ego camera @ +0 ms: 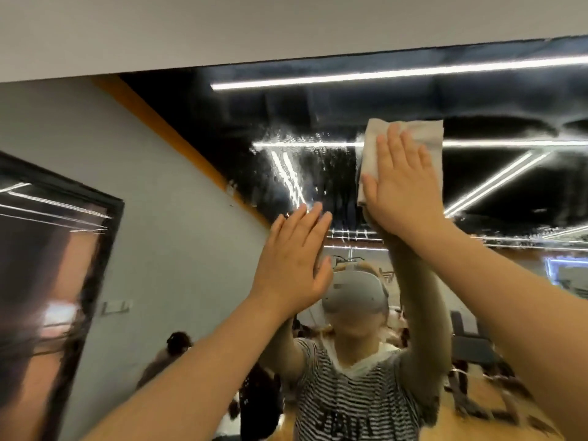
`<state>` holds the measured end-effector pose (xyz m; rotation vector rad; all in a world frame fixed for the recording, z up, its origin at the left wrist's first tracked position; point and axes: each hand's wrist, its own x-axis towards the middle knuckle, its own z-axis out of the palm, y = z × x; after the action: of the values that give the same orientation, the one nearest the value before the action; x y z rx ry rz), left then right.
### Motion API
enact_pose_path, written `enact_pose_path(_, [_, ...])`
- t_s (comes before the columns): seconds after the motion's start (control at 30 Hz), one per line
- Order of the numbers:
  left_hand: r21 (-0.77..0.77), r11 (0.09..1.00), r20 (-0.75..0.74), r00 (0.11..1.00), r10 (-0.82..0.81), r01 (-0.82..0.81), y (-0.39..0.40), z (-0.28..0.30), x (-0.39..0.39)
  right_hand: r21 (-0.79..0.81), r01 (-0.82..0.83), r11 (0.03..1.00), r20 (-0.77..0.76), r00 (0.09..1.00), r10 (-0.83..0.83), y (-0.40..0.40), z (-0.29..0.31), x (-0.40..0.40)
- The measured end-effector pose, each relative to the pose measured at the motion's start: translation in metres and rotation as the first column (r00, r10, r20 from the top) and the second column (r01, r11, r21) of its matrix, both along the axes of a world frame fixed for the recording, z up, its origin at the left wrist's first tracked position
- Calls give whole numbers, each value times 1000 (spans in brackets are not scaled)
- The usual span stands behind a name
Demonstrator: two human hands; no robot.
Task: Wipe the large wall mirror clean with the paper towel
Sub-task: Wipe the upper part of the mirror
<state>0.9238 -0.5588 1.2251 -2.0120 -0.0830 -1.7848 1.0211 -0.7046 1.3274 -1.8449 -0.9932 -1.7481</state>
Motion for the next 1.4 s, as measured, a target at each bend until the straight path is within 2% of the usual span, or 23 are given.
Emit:
enact_pose_path(0.13, [66,997,-54,998,42,-38,26,2,-33,37,-18,999,-18,1000,18,5,-3,-5])
enact_pose_path(0.27, [-64,990,53,990,132,-129,94,4,-87,83,-7,997,-35,999,10,9,-5,-10])
enact_pose_path(0.37, [-181,974,50,988,149,-138,135,5,-113,106,29,994,-64,998,-23,14,-6,-14])
enact_pose_path(0.47, [-167,976,45,988,150,-141,155,-1,-112,122,57,991,-85,995,-47,16,-5,-15])
enact_pose_path(0.63, [-129,986,86,990,116,-104,163,-4,-106,187,32,982,-174,985,1,57,-4,-50])
enact_pose_path(0.87, [-150,985,72,992,102,-90,167,-4,-104,86,0,996,-93,996,8,137,1,-106])
enact_pose_path(1.17, [-148,986,69,994,84,-73,168,-4,-104,-45,31,999,-6,999,-31,93,0,-71])
enact_pose_path(1.3, [-137,988,74,993,87,-76,169,-5,-101,7,74,997,-23,997,-74,66,0,-55])
enact_pose_path(1.4, [-142,985,77,991,106,-95,168,-5,-100,119,71,990,-74,995,-63,76,1,-58])
